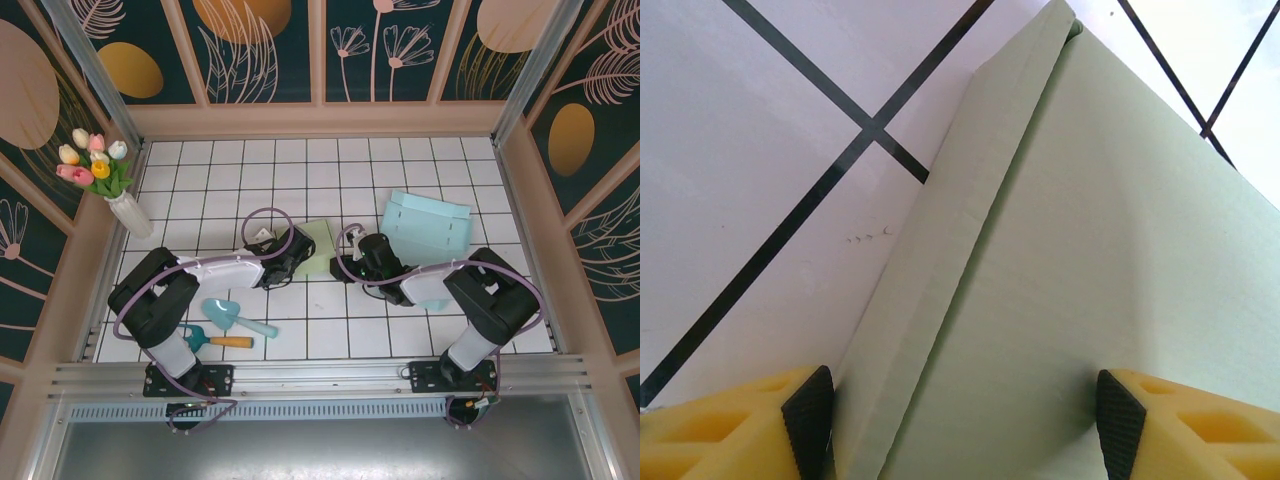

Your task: Fold the paper box

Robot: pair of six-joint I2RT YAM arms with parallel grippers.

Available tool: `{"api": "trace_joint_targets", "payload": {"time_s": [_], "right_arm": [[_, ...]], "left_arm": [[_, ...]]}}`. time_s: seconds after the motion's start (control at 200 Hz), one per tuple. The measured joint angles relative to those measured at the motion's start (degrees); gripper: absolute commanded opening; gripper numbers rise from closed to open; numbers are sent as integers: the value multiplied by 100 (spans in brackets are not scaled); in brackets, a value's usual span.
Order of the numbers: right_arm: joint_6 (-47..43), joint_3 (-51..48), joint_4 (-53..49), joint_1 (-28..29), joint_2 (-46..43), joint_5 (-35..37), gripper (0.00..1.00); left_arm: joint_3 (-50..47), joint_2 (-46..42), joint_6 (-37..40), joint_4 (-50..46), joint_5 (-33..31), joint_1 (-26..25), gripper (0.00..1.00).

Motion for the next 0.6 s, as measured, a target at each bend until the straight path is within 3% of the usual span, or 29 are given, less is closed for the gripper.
{"api": "trace_joint_targets", "payload": {"time_s": [0.601], "right_arm": [[-214, 184, -260, 35, 92, 170, 29]], "left_arm": [[42, 37, 46, -31, -63, 0, 70]]}}
